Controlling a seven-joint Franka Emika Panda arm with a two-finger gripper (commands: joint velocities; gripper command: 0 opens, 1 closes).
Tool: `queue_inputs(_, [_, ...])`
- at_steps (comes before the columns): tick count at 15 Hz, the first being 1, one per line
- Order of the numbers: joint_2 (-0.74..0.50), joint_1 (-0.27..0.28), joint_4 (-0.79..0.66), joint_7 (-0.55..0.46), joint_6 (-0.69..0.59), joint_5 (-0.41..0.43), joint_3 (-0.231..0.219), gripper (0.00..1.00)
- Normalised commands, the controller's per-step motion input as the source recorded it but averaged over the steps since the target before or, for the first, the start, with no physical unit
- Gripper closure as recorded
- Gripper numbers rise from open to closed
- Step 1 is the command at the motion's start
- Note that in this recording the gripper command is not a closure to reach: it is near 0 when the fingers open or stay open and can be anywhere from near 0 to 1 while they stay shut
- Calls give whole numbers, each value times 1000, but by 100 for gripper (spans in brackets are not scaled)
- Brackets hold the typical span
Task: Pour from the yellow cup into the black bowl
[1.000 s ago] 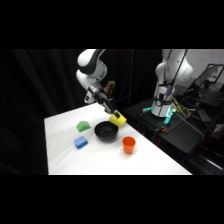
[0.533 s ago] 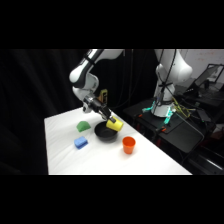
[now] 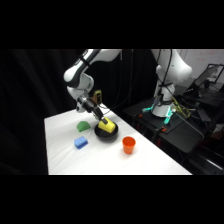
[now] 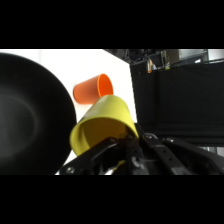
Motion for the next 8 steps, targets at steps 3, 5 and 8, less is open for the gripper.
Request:
queue_inputs(3, [-760, 173, -440, 115, 469, -206, -108, 15])
queue_inputs(5, [-917, 194, -626, 163, 508, -265, -84, 15])
queue_inputs(8, [-857, 233, -627, 241, 579, -319, -39, 15])
